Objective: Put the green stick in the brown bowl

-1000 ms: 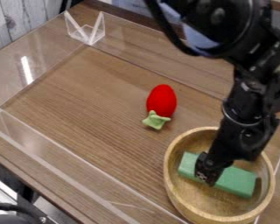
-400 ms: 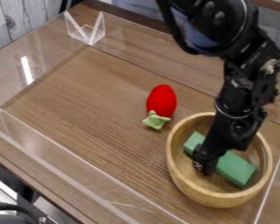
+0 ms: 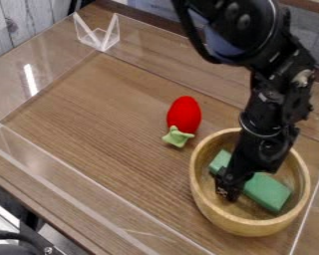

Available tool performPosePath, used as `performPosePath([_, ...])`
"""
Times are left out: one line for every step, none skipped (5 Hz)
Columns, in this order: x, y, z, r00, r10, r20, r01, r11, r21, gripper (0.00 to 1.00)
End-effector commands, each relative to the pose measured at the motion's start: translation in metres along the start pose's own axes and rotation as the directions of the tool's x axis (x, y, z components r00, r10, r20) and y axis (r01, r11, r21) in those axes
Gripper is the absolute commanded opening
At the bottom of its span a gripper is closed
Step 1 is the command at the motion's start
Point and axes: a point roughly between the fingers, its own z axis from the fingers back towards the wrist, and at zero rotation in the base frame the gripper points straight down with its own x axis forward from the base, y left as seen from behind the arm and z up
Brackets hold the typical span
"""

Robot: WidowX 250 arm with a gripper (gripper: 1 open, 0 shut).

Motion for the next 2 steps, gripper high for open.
performPosePath([-0.0009, 0.0025, 0.0072, 1.0, 0.005, 0.009, -0.005, 1.0, 0.026, 1.0])
performPosePath([0.0006, 0.0054, 0.0163, 1.0, 0.002, 0.006, -0.002, 1.0, 0.02, 0.0])
